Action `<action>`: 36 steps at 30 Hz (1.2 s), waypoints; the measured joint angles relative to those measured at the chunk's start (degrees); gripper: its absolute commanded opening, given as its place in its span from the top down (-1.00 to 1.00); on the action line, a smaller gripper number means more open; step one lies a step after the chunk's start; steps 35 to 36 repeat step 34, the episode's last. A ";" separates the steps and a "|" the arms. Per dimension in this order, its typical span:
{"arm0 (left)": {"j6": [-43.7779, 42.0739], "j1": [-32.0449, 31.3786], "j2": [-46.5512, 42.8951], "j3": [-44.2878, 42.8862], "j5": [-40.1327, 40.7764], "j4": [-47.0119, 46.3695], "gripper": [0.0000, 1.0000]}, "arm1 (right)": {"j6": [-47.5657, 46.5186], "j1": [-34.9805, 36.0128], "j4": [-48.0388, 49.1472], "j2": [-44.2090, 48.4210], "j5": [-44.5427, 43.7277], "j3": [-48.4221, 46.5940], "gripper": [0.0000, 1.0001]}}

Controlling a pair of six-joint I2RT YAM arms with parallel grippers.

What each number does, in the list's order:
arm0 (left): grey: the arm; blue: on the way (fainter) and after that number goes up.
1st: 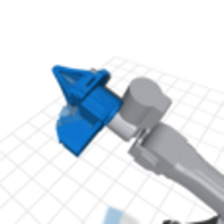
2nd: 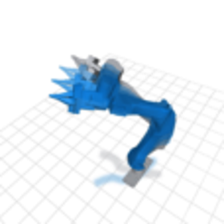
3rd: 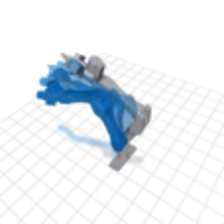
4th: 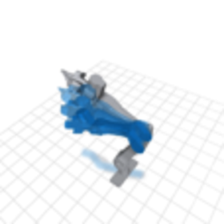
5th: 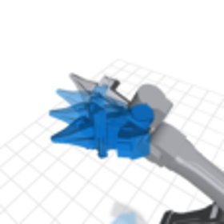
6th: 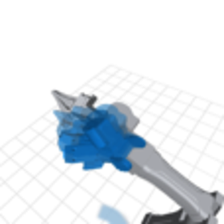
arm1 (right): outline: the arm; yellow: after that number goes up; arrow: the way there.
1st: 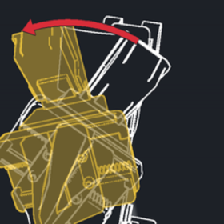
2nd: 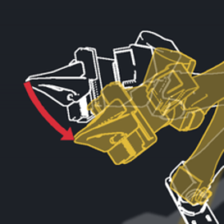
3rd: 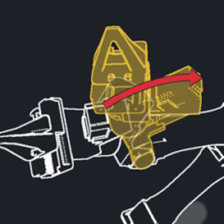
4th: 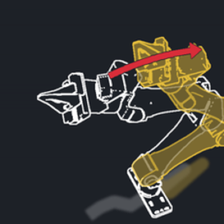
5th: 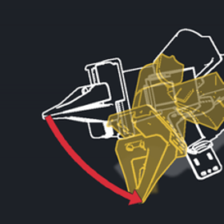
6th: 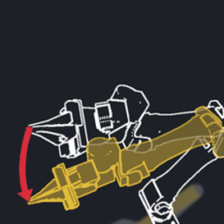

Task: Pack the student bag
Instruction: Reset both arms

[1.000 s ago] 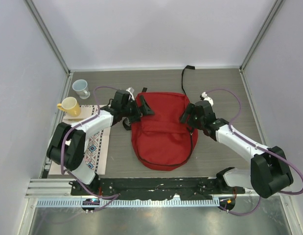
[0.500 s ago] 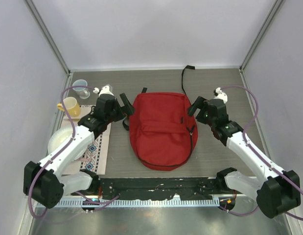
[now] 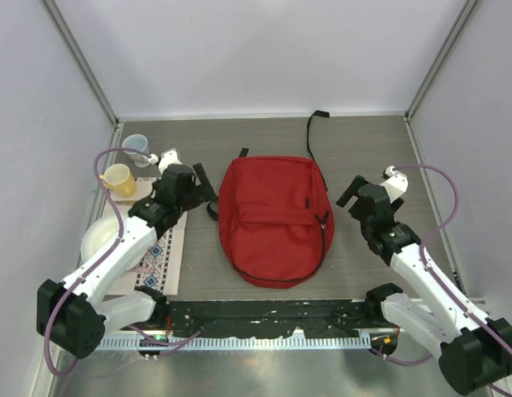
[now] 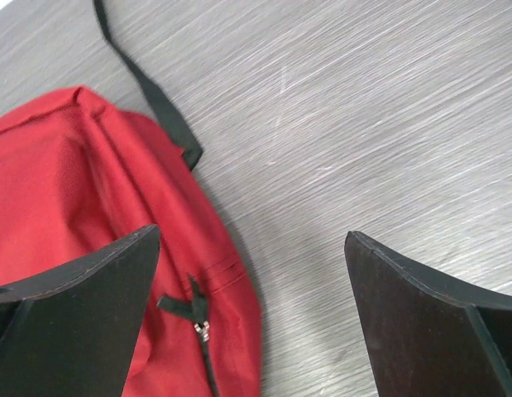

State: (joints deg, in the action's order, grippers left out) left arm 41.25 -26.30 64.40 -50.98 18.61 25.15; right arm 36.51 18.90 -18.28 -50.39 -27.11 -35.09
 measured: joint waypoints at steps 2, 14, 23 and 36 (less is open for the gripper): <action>-0.17 0.00 -0.61 0.68 0.55 0.09 -0.99 | -0.42 0.00 0.35 1.97 -3.08 1.18 -1.00; -2.45 0.00 -4.09 3.34 2.47 0.39 -0.99 | -9.31 0.00 14.14 -2.40 -18.80 11.63 -0.99; -3.08 0.00 -5.51 4.44 2.69 0.37 -0.99 | -18.71 0.00 39.63 -11.63 -24.02 17.70 -1.00; -4.72 0.00 -6.43 5.38 2.99 0.39 -0.99 | -32.17 -3.52 73.57 -34.49 -22.25 21.07 -1.00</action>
